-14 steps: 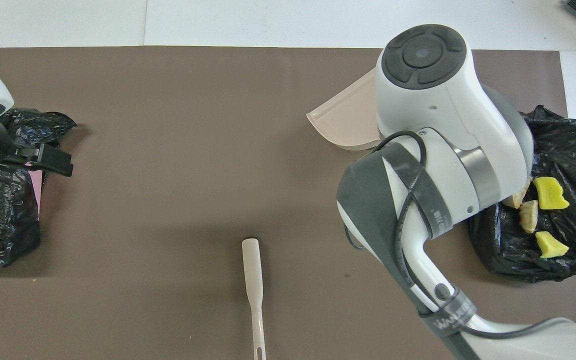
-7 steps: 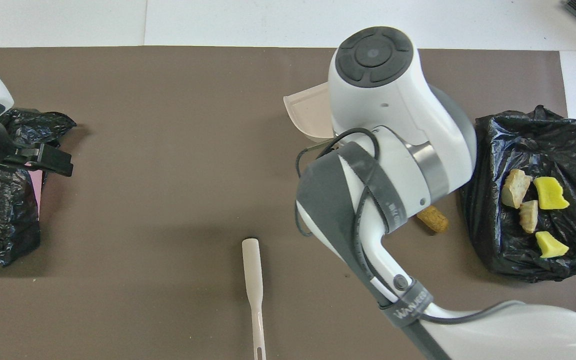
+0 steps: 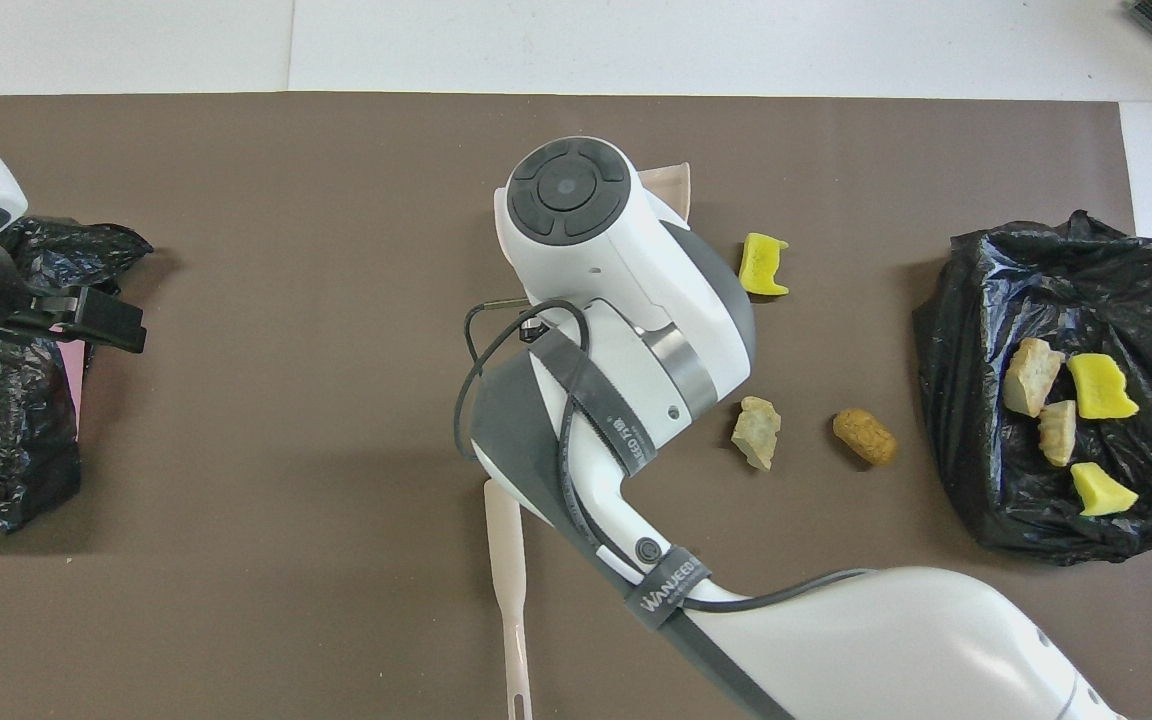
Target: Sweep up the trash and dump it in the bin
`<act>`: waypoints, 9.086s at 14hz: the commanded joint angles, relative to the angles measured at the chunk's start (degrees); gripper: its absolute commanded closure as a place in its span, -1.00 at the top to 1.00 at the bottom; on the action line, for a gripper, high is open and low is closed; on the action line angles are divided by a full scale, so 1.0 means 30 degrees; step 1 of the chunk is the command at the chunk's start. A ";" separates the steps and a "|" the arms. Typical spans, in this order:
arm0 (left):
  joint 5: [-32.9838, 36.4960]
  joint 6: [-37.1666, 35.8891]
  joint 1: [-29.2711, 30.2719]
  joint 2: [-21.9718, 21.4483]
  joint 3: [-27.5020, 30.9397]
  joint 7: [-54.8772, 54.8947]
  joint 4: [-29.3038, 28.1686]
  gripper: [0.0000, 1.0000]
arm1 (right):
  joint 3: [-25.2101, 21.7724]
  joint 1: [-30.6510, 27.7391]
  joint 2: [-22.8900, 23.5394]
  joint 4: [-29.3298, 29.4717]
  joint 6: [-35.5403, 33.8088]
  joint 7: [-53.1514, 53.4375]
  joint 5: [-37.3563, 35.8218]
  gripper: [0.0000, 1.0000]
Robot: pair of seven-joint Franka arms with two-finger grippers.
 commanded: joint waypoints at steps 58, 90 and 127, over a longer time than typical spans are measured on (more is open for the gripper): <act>-0.0207 1.1542 -0.8991 0.8408 -0.0351 -0.9231 -0.0831 0.45 | 0.0419 0.5695 -1.1690 -2.1630 1.0835 0.0471 0.6144 1.00; 0.0408 0.3191 -0.0324 0.3370 -0.0145 1.1674 -0.0918 -1.00 | 0.0214 0.0897 -1.5522 -2.1280 0.8061 0.1085 0.4973 -1.00; 0.2781 0.8435 -0.9490 0.1553 -0.0438 1.2301 -0.8683 -1.00 | 0.0448 -0.7434 -1.5266 -2.2310 0.3308 -0.7151 0.5436 -1.00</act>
